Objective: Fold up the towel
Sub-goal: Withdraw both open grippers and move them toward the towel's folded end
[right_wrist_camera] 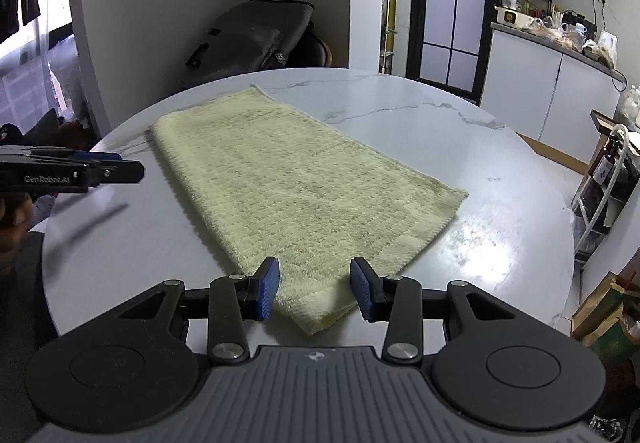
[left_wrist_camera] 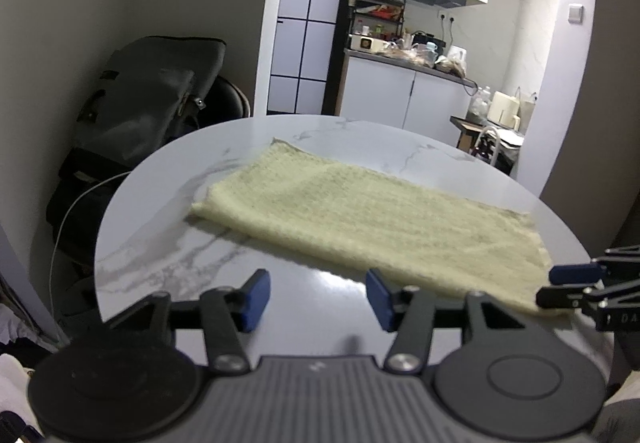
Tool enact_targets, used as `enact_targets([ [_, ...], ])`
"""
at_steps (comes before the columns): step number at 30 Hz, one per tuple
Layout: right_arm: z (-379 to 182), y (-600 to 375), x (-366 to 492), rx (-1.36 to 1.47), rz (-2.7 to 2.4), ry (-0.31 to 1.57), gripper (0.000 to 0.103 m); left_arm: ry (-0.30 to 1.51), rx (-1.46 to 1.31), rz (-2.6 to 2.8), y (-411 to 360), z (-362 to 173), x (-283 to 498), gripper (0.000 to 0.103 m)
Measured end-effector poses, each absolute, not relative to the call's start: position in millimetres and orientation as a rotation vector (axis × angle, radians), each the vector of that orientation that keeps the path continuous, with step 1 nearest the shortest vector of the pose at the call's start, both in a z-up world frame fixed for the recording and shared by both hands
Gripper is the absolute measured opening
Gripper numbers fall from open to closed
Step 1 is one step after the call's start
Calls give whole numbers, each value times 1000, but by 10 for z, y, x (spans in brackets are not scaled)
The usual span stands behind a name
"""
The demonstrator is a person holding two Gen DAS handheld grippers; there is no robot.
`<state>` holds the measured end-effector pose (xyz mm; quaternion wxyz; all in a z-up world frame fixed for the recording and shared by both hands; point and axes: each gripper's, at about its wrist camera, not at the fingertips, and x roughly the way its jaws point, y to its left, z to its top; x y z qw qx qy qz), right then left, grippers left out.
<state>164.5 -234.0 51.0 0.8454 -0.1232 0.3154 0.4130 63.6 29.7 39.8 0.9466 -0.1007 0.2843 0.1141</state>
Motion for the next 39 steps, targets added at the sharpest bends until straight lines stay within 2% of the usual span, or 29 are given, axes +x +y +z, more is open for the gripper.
enact_targets([
  [10,499,-2321,1428,-272,908,631,44,545,-151,223,151,358,425,74],
  [39,484,-2401,1132,-214,969,617,44,545,-65,75,-266,315,205,72],
])
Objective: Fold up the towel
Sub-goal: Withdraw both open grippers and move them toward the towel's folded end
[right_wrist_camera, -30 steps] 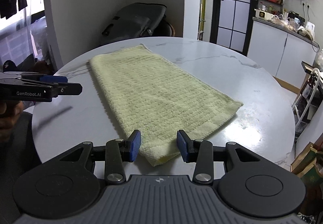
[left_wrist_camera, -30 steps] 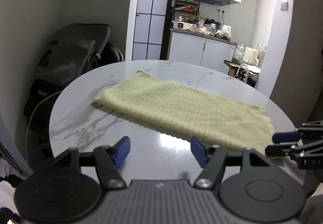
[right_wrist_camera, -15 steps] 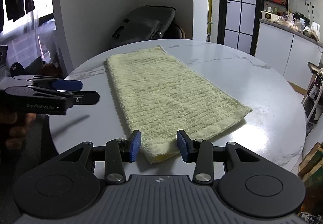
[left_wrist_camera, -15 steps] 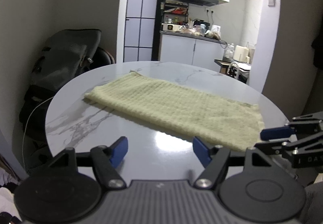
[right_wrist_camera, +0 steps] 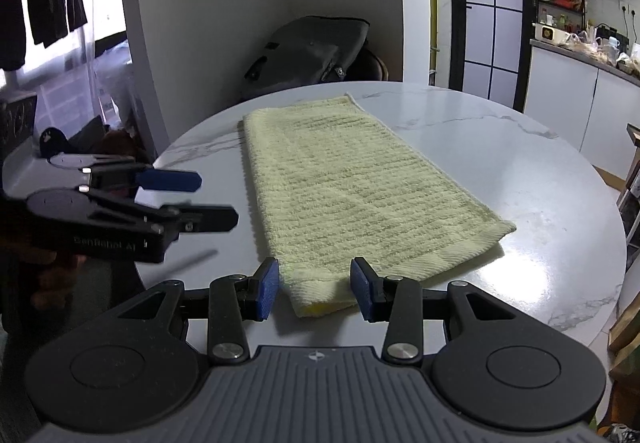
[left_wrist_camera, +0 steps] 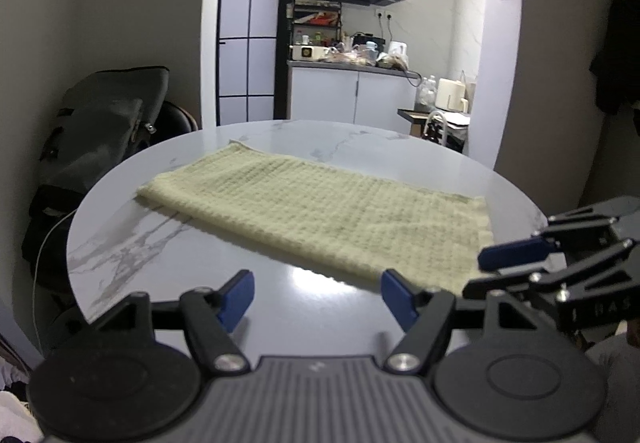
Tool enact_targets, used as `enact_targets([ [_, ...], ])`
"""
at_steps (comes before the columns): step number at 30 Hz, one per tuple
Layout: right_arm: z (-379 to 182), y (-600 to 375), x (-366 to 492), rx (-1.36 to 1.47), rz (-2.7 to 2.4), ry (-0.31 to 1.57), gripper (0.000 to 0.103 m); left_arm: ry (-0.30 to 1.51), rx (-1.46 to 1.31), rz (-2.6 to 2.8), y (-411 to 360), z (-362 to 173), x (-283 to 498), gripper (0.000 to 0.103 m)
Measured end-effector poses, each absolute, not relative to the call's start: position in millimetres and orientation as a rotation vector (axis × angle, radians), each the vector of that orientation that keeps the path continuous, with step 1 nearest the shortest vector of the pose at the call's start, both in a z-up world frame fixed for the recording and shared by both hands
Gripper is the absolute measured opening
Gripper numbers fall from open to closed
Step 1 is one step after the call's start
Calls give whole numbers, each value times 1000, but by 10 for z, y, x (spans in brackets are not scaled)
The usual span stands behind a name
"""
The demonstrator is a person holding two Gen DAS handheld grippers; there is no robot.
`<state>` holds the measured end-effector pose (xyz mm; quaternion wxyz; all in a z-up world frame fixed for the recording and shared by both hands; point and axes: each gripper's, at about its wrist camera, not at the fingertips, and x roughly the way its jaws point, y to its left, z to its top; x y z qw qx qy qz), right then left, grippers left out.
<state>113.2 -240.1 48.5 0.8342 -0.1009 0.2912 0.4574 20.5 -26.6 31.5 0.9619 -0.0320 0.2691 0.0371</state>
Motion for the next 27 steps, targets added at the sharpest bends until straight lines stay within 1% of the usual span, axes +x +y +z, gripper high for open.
enact_targets([
  [12,513,-2710,1221,-160,902,605,44,527,29,-58,-643,324,231,72],
  [14,518,-2762,1235,-151,891,603,44,516,51,-99,-734,343,235,70],
  [17,525,-2839,1258,-138,875,599,44,509,72,-145,-837,351,240,63],
  [19,528,-2881,1270,-131,866,598,44,511,79,-160,-878,342,254,54],
  [21,527,-2910,1272,-128,862,597,44,523,84,-185,-939,320,288,51],
  [25,518,-2938,1274,-128,855,598,44,533,100,-220,-1026,281,342,37],
  [27,509,-2960,1277,-127,850,600,44,541,107,-232,-1054,258,361,33],
])
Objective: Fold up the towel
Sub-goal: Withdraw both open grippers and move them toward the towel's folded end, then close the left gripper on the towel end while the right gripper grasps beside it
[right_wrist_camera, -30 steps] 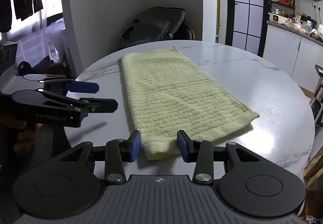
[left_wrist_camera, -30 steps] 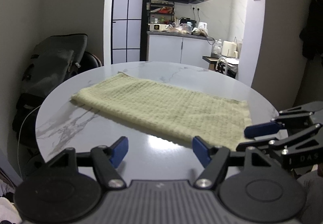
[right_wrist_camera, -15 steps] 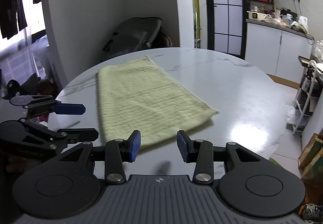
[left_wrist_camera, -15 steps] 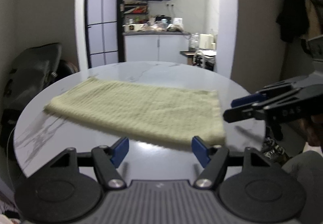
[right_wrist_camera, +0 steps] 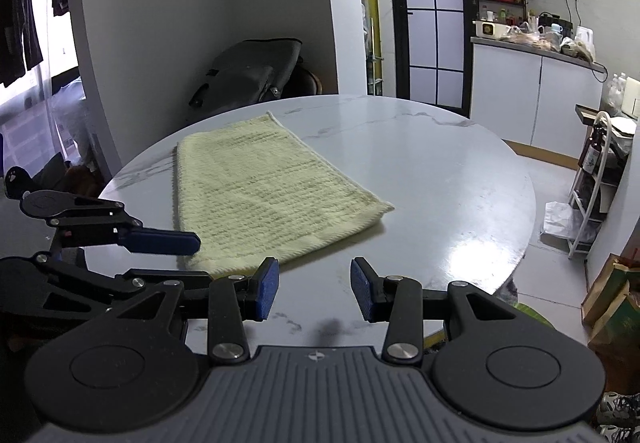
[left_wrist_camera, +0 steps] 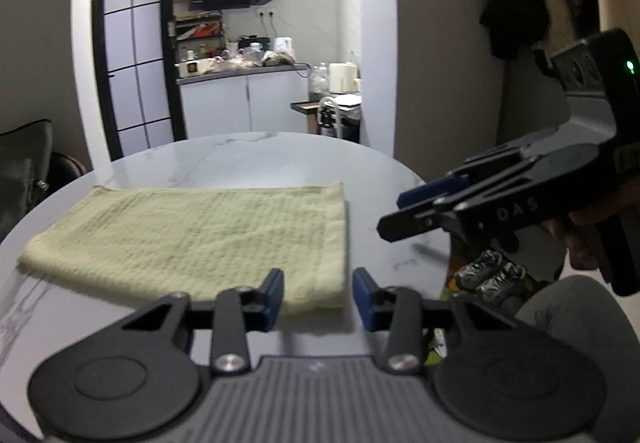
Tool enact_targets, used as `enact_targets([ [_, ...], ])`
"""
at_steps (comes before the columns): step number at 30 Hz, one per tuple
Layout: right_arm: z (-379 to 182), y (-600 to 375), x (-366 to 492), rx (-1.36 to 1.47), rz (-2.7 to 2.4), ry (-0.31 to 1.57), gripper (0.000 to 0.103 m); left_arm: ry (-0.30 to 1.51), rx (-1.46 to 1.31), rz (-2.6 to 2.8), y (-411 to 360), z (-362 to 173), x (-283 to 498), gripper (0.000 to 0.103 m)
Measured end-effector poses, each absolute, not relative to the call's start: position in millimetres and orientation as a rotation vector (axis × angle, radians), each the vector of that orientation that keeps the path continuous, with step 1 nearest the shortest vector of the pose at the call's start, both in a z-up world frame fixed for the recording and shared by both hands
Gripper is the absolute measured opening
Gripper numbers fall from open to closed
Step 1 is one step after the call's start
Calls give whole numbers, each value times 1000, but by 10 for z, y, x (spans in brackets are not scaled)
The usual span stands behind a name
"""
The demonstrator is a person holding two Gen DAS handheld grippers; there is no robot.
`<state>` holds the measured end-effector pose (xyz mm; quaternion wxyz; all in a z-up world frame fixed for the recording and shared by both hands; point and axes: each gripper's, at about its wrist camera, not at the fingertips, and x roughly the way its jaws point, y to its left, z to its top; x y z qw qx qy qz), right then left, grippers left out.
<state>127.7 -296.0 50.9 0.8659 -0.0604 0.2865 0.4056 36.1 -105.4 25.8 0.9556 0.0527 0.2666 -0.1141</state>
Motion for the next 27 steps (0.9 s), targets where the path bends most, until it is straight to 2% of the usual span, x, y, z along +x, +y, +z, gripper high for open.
enact_targets([
  [9,460,-2990,1276,-115,849,608,44,574,120,-237,-1086,206,408,32],
  [11,454,-2969,1268,-115,856,608,44,582,102,-229,-1048,212,438,22],
  [15,458,-2929,1265,-120,864,607,44,595,81,-231,-978,250,476,15],
  [27,497,-2822,1290,-146,875,601,44,591,-127,-252,-713,401,522,11],
])
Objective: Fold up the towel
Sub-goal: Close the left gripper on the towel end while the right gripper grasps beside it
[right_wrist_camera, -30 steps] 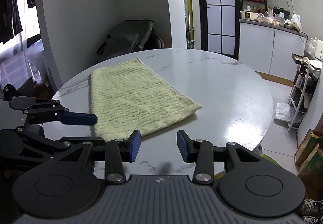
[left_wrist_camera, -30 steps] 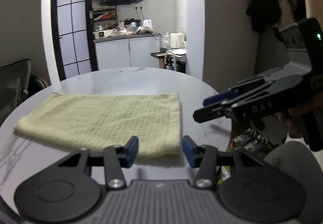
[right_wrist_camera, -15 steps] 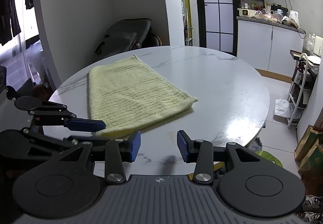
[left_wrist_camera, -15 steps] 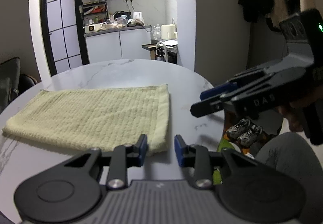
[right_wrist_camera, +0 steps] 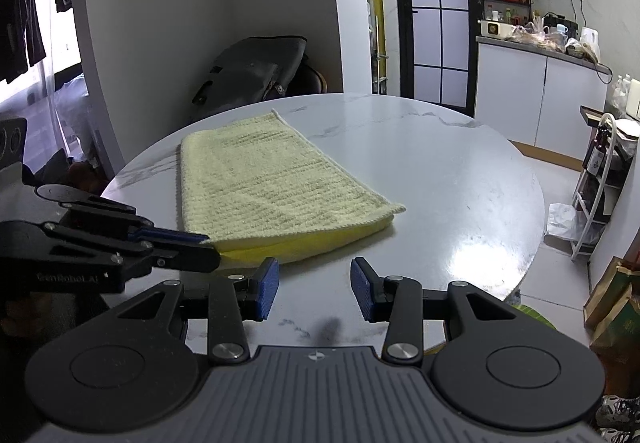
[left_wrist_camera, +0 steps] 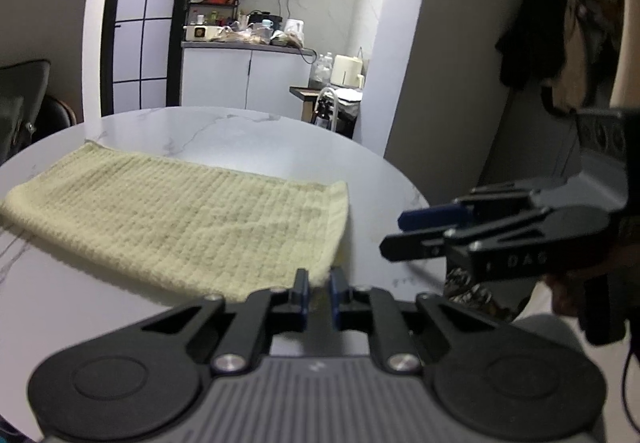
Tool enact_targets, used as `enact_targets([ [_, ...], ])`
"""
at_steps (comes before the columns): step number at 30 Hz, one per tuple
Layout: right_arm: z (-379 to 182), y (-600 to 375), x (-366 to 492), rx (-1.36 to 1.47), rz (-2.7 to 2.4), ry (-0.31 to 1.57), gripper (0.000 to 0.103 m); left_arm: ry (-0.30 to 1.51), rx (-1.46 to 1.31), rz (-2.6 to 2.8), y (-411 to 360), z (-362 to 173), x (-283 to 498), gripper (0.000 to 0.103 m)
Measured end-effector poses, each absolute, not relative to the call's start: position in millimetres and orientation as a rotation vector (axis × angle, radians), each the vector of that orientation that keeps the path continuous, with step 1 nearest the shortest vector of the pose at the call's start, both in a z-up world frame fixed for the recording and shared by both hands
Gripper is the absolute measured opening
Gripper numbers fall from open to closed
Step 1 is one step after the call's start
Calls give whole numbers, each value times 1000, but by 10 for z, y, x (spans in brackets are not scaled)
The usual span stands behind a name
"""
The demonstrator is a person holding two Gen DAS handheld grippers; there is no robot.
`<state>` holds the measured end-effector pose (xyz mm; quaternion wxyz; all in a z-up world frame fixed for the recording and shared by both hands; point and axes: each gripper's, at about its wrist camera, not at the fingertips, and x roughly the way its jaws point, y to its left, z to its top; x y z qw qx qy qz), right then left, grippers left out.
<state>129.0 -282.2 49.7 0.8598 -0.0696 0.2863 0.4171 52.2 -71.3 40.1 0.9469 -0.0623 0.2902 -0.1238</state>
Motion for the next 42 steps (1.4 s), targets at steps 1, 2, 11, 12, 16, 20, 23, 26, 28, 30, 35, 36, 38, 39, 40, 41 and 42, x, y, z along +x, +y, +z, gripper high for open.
enact_targets([
  [1,488,-2804,1292,-150,877,604,44,587,-138,-253,-691,424,527,11],
  [2,478,-2785,1295,-154,879,608,44,584,-149,-254,-668,448,533,11],
  [11,431,-2636,1351,-160,890,632,45,576,-169,-270,-605,516,559,11],
  [12,433,-2625,1360,-159,887,630,45,578,-169,-272,-601,509,559,11],
  [16,446,-2577,1406,-179,856,617,52,589,-177,-275,-585,485,576,11],
  [20,443,-2558,1434,-186,847,609,61,601,-159,-288,-615,464,587,13],
  [23,447,-2547,1455,-191,847,608,61,601,-134,-287,-642,452,581,18],
  [26,455,-2539,1476,-195,847,606,62,598,-89,-301,-687,434,552,22],
  [28,460,-2533,1489,-197,847,605,62,594,-63,-308,-718,421,532,28],
  [30,465,-2527,1503,-200,847,604,62,594,-46,-306,-738,407,528,30],
  [35,478,-2513,1537,-206,848,601,62,566,14,-287,-811,389,488,45],
  [36,480,-2510,1544,-207,848,601,62,560,29,-281,-828,386,485,45],
  [38,486,-2505,1558,-210,848,600,62,552,38,-278,-842,383,482,45],
  [39,488,-2502,1565,-211,848,599,62,551,34,-279,-836,386,481,42],
  [40,491,-2499,1571,-213,848,599,62,553,16,-286,-818,383,496,29],
  [41,493,-2496,1578,-214,848,598,62,565,7,-289,-805,378,522,21],
  [42,496,-2493,1585,-215,848,598,62,574,9,-280,-800,373,536,15],
])
